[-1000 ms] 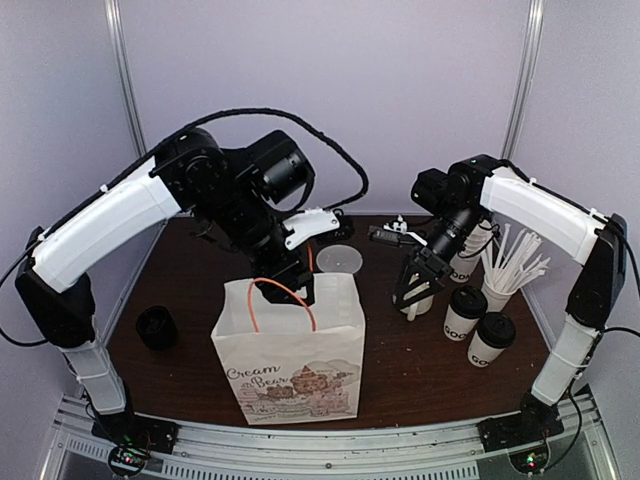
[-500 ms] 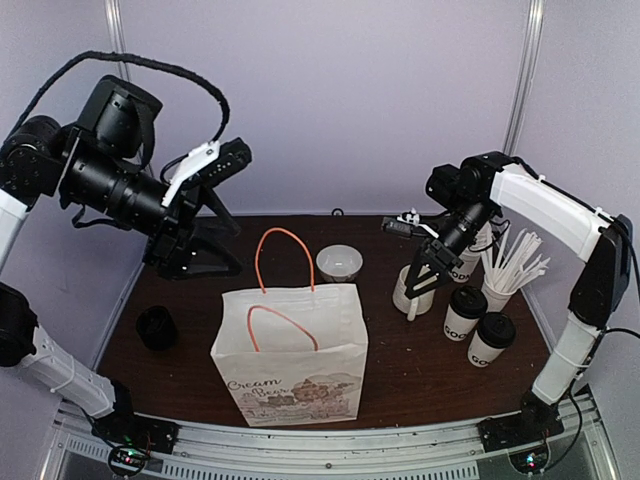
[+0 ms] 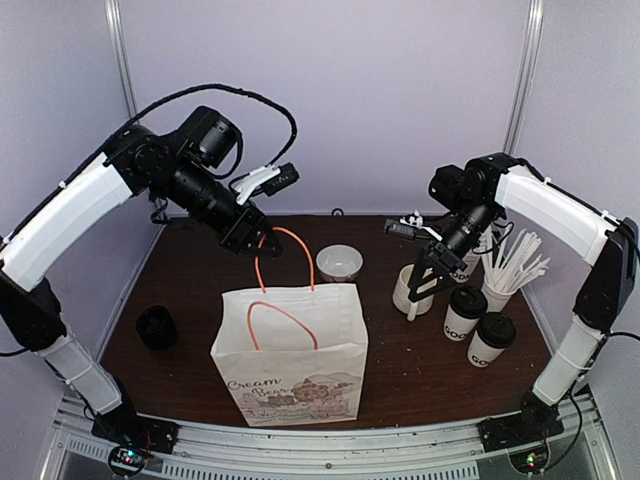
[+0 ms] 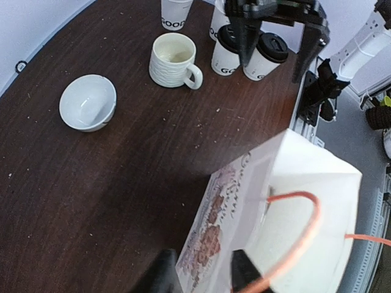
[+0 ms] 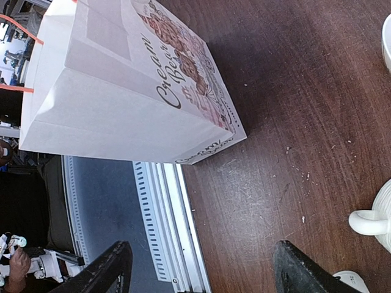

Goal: Pack the takeout coffee

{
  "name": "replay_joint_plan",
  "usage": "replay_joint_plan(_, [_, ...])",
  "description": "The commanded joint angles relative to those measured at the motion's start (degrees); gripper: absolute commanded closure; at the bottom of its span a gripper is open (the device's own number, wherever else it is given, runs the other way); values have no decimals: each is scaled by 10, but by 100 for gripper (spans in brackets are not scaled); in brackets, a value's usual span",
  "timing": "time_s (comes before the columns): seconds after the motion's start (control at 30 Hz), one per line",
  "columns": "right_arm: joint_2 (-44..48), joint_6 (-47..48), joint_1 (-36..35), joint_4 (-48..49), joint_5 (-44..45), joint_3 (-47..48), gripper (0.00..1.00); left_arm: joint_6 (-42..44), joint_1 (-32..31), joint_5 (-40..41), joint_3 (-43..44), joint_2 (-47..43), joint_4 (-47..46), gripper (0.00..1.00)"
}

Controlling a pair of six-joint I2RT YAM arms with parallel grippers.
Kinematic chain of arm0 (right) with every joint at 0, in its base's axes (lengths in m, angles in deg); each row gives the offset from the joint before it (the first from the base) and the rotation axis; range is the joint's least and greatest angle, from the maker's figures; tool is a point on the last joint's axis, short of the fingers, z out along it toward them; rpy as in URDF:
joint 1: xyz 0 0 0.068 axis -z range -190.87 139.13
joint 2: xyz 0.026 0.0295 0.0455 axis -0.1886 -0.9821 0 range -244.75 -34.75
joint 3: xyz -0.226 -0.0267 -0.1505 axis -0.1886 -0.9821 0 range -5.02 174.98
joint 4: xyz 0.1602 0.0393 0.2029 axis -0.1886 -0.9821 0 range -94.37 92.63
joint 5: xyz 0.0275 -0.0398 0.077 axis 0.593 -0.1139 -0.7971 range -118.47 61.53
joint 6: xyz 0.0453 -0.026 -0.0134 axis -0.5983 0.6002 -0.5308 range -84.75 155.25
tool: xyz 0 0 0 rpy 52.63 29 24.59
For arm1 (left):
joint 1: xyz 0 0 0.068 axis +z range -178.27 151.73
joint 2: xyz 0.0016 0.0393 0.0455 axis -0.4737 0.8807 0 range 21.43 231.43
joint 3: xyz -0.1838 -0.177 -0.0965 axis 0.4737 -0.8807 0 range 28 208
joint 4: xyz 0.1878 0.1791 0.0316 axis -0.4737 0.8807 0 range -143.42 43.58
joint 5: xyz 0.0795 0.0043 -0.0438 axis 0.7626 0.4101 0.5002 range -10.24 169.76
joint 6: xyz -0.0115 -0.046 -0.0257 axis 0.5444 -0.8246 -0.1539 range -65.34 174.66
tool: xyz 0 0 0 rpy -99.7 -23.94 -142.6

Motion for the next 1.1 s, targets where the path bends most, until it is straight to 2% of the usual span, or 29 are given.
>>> replay_joint_plan(0.0, [14, 7, 4, 5, 5, -3, 17, 7, 37, -65, 34, 23, -42, 88])
replay_joint_plan(0.03, [13, 7, 4, 5, 6, -4, 17, 14, 39, -60, 40, 22, -41, 100])
replay_joint_plan(0.3, [-16, 11, 4, 0, 3, 19, 18, 78, 44, 43, 92, 3, -52, 100])
replay_joint_plan(0.43, [-33, 13, 4, -7, -2, 32, 18, 91, 43, 40, 71, 0, -70, 100])
replay_joint_plan(0.6, [-37, 14, 4, -10, -3, 35, 18, 93, 44, 14, -2, -16, -88, 100])
replay_joint_plan(0.8, [-38, 13, 4, -12, -2, 32, 18, 60, 42, -41, -77, -53, -137, 100])
replay_joint_plan(1.07, [-26, 12, 4, -12, 8, 36, 16, 38, 13, -59, -90, -80, -140, 100])
